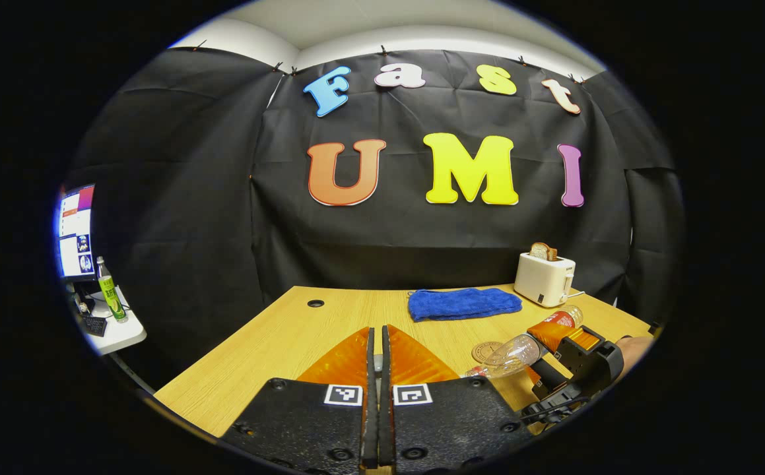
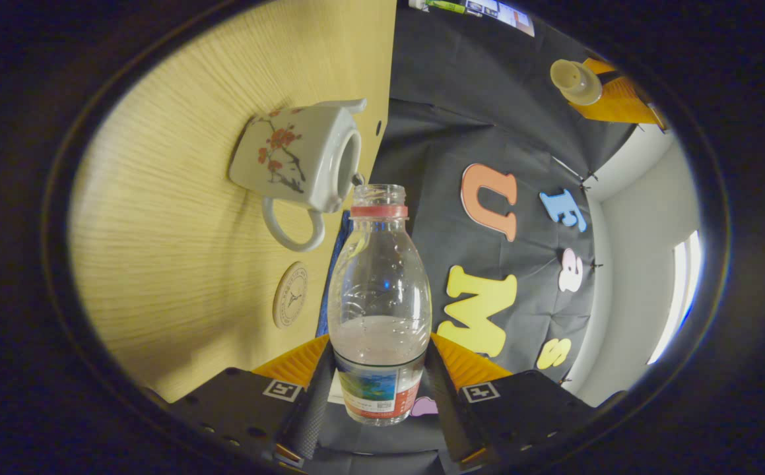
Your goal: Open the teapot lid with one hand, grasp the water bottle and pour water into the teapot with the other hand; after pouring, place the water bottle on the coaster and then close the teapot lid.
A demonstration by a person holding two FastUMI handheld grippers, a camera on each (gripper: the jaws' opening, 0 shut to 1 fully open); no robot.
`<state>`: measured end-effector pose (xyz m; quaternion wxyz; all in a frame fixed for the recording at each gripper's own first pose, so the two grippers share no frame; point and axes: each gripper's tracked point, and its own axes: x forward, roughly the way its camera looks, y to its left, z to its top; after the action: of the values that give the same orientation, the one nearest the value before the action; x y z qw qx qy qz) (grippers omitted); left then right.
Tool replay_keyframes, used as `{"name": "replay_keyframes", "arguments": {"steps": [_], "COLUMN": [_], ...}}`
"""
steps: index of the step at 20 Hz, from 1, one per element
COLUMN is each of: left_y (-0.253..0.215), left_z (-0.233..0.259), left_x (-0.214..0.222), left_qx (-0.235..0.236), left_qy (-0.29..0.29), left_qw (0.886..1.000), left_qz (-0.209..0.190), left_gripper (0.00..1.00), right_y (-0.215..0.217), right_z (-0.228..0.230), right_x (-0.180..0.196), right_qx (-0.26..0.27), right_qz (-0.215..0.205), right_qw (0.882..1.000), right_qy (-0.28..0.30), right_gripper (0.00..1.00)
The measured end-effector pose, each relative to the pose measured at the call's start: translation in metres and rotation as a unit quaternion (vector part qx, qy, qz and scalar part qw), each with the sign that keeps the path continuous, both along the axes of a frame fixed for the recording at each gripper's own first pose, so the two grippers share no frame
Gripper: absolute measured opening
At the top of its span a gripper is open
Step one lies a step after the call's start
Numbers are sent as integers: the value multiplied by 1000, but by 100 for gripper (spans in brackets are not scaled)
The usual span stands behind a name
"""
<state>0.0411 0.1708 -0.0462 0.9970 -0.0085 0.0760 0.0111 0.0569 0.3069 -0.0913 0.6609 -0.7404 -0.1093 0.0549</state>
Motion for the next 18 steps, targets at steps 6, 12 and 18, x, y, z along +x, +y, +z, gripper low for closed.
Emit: {"name": "replay_keyframes", "arguments": {"steps": [6,12,18], "left_y": [1,2,4], "left_z": [-2,-2,-5], "left_x": [0,1,0], "left_qx": [1,11,17], "left_qy": [5,8,13], "left_qw": [1000,1000,1000], "left_qz": [5,9,10], "left_gripper": [3,3,3], "right_y": [3,6,13], "right_z": [10,20,29], "right_x": [-7,-10,-12], "right_qx": [-28,-55,-80], "right_qz": [8,11,21], "right_qw": [999,997,994], "right_qy": [-29,-52,-78], "right_gripper": [72,74,72]}}
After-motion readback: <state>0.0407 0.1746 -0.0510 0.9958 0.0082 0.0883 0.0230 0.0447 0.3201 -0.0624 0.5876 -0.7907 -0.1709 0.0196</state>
